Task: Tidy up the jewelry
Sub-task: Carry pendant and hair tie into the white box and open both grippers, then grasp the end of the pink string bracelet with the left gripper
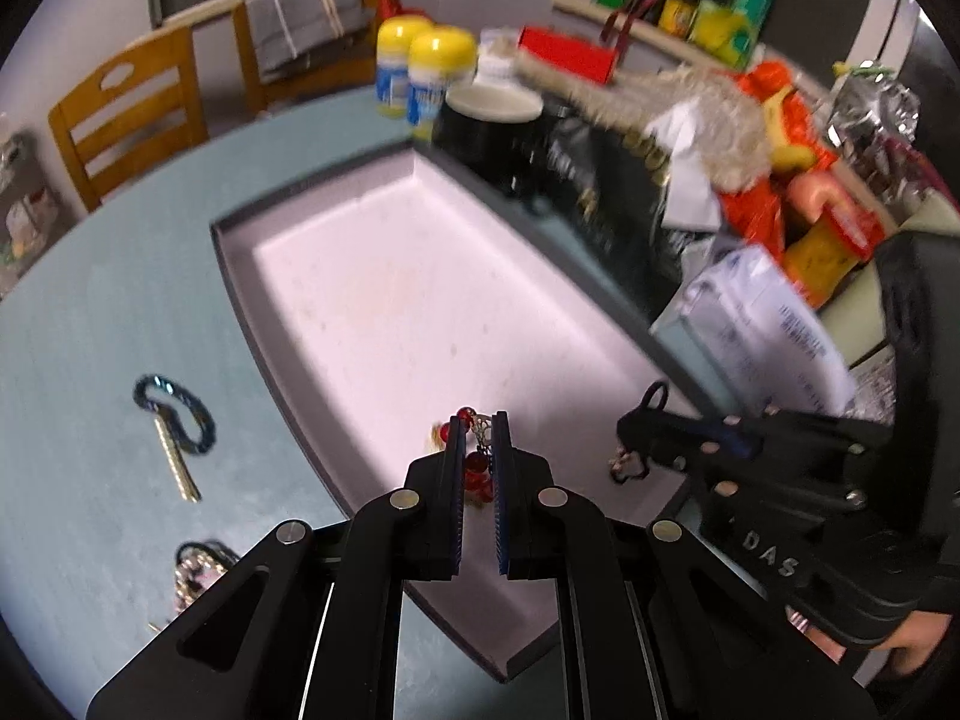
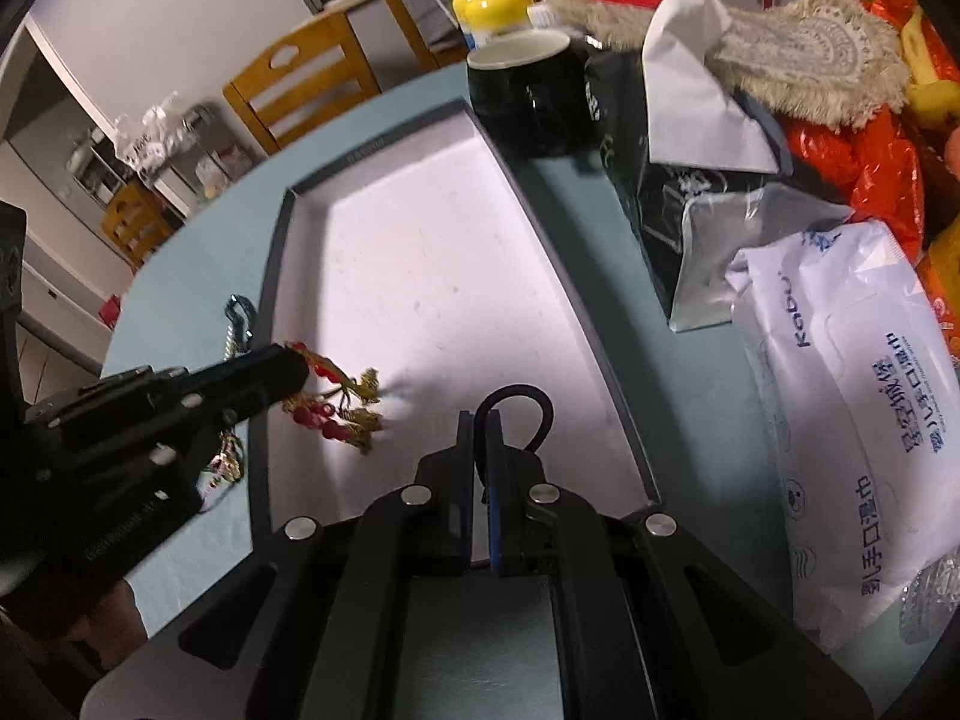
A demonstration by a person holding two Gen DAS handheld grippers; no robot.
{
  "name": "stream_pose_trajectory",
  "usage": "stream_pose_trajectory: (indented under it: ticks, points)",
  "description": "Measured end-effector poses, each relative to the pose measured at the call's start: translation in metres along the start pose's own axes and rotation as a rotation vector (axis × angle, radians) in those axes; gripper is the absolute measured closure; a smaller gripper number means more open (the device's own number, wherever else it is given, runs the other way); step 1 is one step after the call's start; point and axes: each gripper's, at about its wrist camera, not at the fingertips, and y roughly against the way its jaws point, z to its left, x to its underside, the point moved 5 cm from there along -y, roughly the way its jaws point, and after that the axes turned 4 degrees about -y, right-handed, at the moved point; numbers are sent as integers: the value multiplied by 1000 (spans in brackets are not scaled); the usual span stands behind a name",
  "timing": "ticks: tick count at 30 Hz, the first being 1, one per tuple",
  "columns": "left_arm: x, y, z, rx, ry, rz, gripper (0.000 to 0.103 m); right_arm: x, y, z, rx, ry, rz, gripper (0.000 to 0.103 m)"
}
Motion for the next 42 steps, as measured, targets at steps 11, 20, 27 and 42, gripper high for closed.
stream_pose_trajectory:
  ticks: [11,20,27,42]
  points:
    - [13,-13,12,-27,48,65,94,3,-9,0,54,33,33,100]
    - [13,-3,14,-26,59,53,87,4,-5,-2,79,40,21,82]
    - [12,21,19,-36,66,-11,71,5,10,7,92,88,-28,81]
    - [84,73,125,-179,314,-59,70,25,14,126,-123,339,-71,64]
